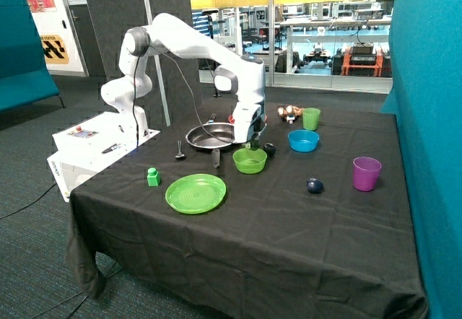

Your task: Cook the capsicum and place it on a plate

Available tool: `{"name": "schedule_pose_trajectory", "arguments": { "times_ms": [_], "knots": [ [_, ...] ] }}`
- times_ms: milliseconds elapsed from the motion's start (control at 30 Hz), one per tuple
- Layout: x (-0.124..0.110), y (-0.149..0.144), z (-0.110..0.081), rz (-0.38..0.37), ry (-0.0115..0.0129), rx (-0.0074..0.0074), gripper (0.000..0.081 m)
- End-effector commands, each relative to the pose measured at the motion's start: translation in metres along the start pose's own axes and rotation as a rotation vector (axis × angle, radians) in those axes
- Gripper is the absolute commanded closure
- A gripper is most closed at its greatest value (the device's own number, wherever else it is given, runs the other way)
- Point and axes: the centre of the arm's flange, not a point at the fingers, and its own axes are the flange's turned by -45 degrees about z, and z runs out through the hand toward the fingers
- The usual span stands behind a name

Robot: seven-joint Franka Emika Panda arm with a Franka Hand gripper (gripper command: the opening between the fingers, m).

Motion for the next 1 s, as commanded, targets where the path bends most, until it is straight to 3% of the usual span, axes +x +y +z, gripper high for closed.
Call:
{"name": "schedule_pose_trajectory", "arguments": {
  "times_ms": [0,200,567,967],
  "knots": [
    [-0.020,-0.014,-0.033,0.004,0.0007,-0.0033,0.0808],
    [-0.055,-0.031,-0.054,0.017,0.0007,-0.0033,0.0808],
    [-0.102,-0.053,-0.073,0.026,0.0007,-0.0033,0.0808],
    [-0.154,-0.099,-0.071,0.020,0.0007,-0.0033,0.0808]
  ]
}}
